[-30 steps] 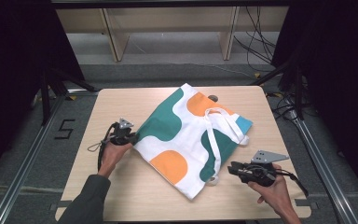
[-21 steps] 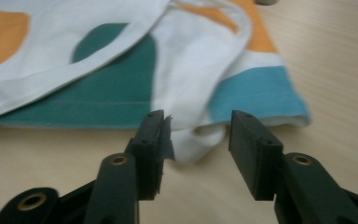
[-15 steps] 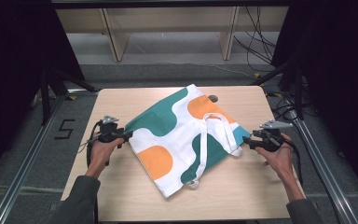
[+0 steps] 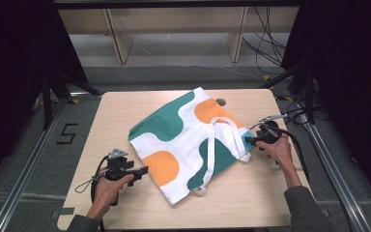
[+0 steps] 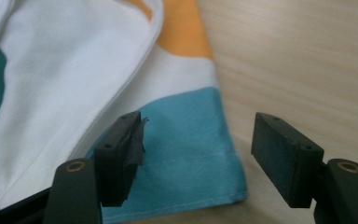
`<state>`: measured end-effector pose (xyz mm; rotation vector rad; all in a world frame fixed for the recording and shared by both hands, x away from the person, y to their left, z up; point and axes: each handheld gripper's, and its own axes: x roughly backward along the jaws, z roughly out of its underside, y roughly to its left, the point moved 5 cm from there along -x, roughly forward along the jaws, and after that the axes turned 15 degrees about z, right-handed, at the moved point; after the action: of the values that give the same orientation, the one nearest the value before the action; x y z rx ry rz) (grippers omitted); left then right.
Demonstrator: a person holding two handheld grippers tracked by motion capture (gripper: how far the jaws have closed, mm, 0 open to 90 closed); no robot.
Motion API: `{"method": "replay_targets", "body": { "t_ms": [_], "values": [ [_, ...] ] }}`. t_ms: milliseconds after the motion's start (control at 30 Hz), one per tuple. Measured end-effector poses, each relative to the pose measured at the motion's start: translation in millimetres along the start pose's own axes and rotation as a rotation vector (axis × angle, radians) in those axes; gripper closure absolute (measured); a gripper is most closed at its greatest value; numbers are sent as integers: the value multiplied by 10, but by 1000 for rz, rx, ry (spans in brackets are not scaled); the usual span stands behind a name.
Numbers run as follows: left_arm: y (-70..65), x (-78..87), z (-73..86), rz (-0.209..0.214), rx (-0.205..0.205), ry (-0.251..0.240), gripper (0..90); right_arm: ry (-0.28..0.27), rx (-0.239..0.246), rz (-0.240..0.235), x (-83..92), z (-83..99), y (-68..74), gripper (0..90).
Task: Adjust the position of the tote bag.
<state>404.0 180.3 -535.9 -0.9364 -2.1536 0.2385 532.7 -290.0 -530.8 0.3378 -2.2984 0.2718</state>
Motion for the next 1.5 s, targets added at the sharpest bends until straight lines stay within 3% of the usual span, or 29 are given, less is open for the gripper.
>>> {"method": "replay_targets", "body": {
  "t_ms": [100, 133, 167, 233, 333, 367, 400, 433, 467, 533, 567, 600, 633, 800, 833, 1067, 1133, 1167, 1200, 1267, 1300, 1367, 1400, 1500],
  "values": [
    [-30, -62, 1, 24, 17, -1, 286, -29, 26, 5, -36, 50, 10, 315],
    [-59, -90, -6, 34, 23, -6, 286, -25, 8, 9, -29, 56, 20, 342],
    [-60, -93, -3, 15, -4, 28, 286, -35, 34, 19, -27, 54, 2, 395],
    [-65, -144, 2, -5, -31, 62, 290, 26, 21, 28, 39, 83, 16, 469],
    [-50, -207, 2, 3, -20, 67, 302, 12, 12, 28, 39, 106, 37, 535],
    [-26, -229, -19, -23, -41, 79, 316, -18, 39, -4, 40, 116, 60, 598],
    [-13, -233, -33, -33, -53, 87, 327, 3, 85, -11, 66, 134, 53, 614],
    [-13, -233, -33, -33, -53, 87, 340, 3, 85, -11, 66, 134, 53, 614],
    [12, -244, -49, -56, -59, 75, 380, 18, 98, -30, 113, 164, 100, 667],
    [31, -265, -67, -96, -97, 63, 514, -12, 103, -43, 122, 182, 158, 706],
    [40, -288, -81, -109, -123, 54, 592, -3, 112, -48, 146, 190, 179, 714],
    [40, -288, -81, -109, -123, 54, 652, 3, 114, -61, 166, 195, 205, 721],
    [63, -310, -115, -111, -158, 77, 696, -23, 128, -54, 156, 202, 222, 726],
    [147, -393, -247, -119, -185, 73, 804, 32, 174, -52, 346, 336, 328, 735],
    [178, -409, -279, -121, -186, 76, 811, 19, 180, -52, 375, 377, 356, 735],
    [362, -529, -499, -123, -175, 68, 828, 33, 163, -94, 684, 677, 574, 735],
    [370, -539, -508, -124, -177, 67, 825, -9, 192, -103, 714, 732, 623, 735],
    [373, -556, -517, -142, -191, 47, 821, 39, 188, -95, 780, 775, 647, 735],
    [371, -555, -516, -140, -193, 52, 819, 13, 174, -89, 784, 795, 692, 735],
    [374, -545, -516, -144, -205, 64, 810, 38, 204, -96, 861, 848, 737, 735],
    [377, -540, -513, -142, -201, 68, 802, 24, 202, -95, 873, 870, 767, 735],
    [373, -533, -517, -139, -185, 56, 748, 11, 232, -123, 916, 893, 800, 734],
    [373, -533, -517, -139, -185, 56, 693, -28, 226, -114, 893, 900, 812, 733],
    [277, -415, -559, -154, -197, 41, 529, -7, 191, -123, 928, 906, 817, 723]
  ]
}}
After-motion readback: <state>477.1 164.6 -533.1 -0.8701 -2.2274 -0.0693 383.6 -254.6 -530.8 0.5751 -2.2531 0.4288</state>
